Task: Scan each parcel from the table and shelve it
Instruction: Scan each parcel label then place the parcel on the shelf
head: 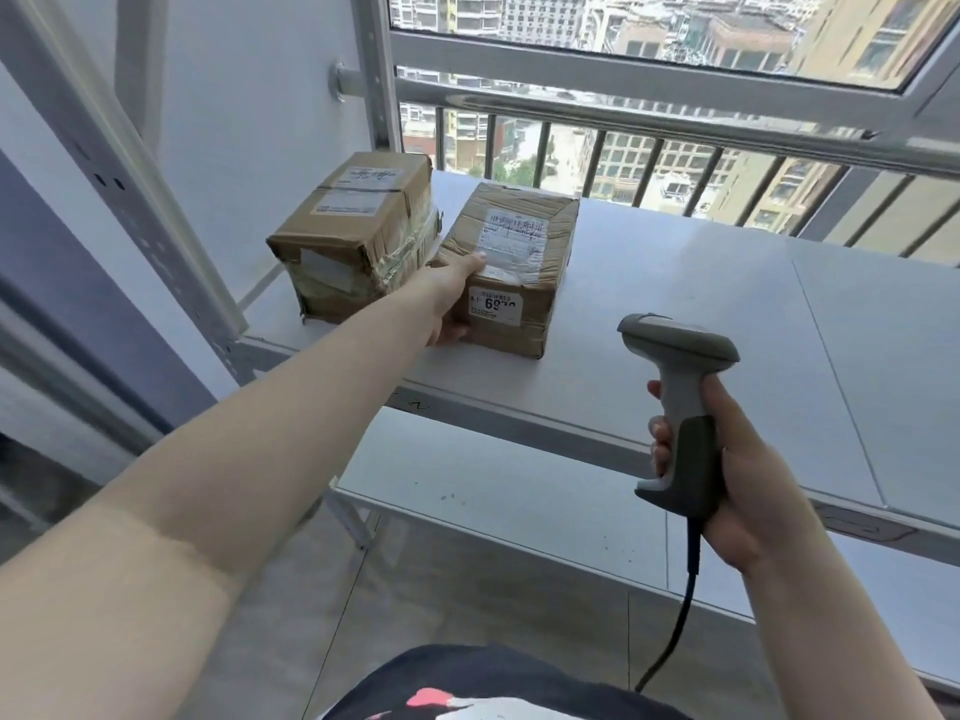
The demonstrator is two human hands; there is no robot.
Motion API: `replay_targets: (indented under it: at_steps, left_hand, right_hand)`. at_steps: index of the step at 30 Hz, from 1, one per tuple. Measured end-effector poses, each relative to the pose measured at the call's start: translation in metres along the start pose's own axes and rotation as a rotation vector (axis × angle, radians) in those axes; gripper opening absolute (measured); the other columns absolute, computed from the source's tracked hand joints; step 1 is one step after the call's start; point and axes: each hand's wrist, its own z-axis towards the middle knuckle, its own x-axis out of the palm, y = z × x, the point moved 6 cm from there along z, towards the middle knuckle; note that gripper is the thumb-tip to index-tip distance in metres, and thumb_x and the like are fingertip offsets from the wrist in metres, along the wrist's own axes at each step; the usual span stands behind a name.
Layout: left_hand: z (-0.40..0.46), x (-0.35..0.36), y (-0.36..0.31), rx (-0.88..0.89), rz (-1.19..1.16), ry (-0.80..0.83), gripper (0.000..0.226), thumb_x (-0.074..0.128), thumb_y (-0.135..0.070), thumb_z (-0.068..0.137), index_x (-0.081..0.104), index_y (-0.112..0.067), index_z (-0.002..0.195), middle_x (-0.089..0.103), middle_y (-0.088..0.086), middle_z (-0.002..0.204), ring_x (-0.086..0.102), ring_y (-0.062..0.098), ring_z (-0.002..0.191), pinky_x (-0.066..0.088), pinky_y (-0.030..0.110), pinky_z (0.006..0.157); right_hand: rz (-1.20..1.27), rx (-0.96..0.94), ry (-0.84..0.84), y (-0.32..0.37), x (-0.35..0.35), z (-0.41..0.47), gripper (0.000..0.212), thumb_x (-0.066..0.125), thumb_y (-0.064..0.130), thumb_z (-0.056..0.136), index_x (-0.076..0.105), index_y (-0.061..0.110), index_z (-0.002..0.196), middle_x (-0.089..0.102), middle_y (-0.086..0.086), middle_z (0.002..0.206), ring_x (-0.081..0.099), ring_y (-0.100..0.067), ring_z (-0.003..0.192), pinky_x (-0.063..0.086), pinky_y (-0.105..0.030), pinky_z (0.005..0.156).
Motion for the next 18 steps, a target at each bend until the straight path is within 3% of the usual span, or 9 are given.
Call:
replay_targets:
  at_steps: [2,5,8,10,14,16,18]
  left_hand:
    - [0.001,0.001,0.0,-0.005,0.004,0.014,0.035,0.06,-0.051,0.094,0.052,-0.018,0.085,0.057,0.001,0.074,0.055,0.015,0.063,0.047,0.021,0.045]
    - [0.002,0.002,0.0,-0.015,0.002,0.023,0.047,0.061,-0.057,0.091,0.055,-0.016,0.112,0.061,0.001,0.081,0.058,0.017,0.066,0.04,0.012,0.033]
    - [0.002,-0.001,0.001,0.003,-0.002,-0.037,0.075,0.06,-0.069,0.084,0.048,-0.018,0.138,0.064,0.003,0.108,0.062,0.021,0.08,0.039,0.013,0.034]
    - [0.002,-0.003,0.002,0.016,-0.008,-0.047,0.088,0.053,-0.078,0.081,0.04,-0.023,0.148,0.059,0.001,0.127,0.059,0.018,0.081,0.042,0.018,0.046]
    - [0.003,-0.02,0.025,-0.032,-0.159,-0.167,0.101,0.05,-0.088,0.073,0.04,-0.018,0.144,0.05,-0.003,0.099,0.05,0.015,0.089,0.042,0.024,0.075]
    - [0.004,-0.039,0.043,-0.096,-0.29,-0.316,0.12,0.056,-0.093,0.058,0.033,-0.014,0.145,0.049,0.002,0.117,0.053,0.02,0.108,0.049,0.03,0.09]
    - [0.005,-0.06,0.049,-0.129,-0.435,-0.436,0.117,0.06,-0.09,0.059,0.027,-0.016,0.144,0.039,0.006,0.14,0.043,0.029,0.128,0.046,0.037,0.095]
  right_hand:
    - [-0.003,0.0,-0.01,-0.001,-0.001,0.001,0.045,0.056,0.051,0.091,0.069,0.013,0.111,0.058,-0.001,0.069,0.052,-0.011,0.06,0.049,-0.02,0.061]
    - [-0.005,-0.001,-0.028,-0.001,-0.002,0.001,0.045,0.057,0.052,0.09,0.069,0.014,0.111,0.058,-0.002,0.07,0.052,-0.01,0.06,0.049,-0.021,0.061]
    - [-0.006,0.0,-0.033,-0.002,-0.002,0.0,0.046,0.057,0.053,0.089,0.069,0.014,0.11,0.059,-0.001,0.069,0.052,-0.01,0.059,0.049,-0.02,0.059]
    - [-0.009,0.002,-0.035,-0.002,-0.001,0.0,0.046,0.057,0.053,0.09,0.069,0.014,0.11,0.059,-0.001,0.069,0.052,-0.01,0.059,0.049,-0.02,0.06]
    - [-0.022,0.007,-0.035,-0.004,0.0,0.0,0.046,0.056,0.055,0.09,0.07,0.016,0.11,0.058,-0.001,0.071,0.052,-0.011,0.059,0.047,-0.023,0.064]
    - [-0.022,0.007,-0.033,-0.004,0.002,0.0,0.046,0.056,0.055,0.089,0.07,0.016,0.109,0.057,-0.001,0.07,0.051,-0.011,0.058,0.044,-0.024,0.066]
    - [-0.028,0.006,-0.028,-0.005,0.004,0.0,0.046,0.056,0.054,0.089,0.069,0.015,0.11,0.057,-0.001,0.069,0.051,-0.011,0.058,0.044,-0.024,0.066]
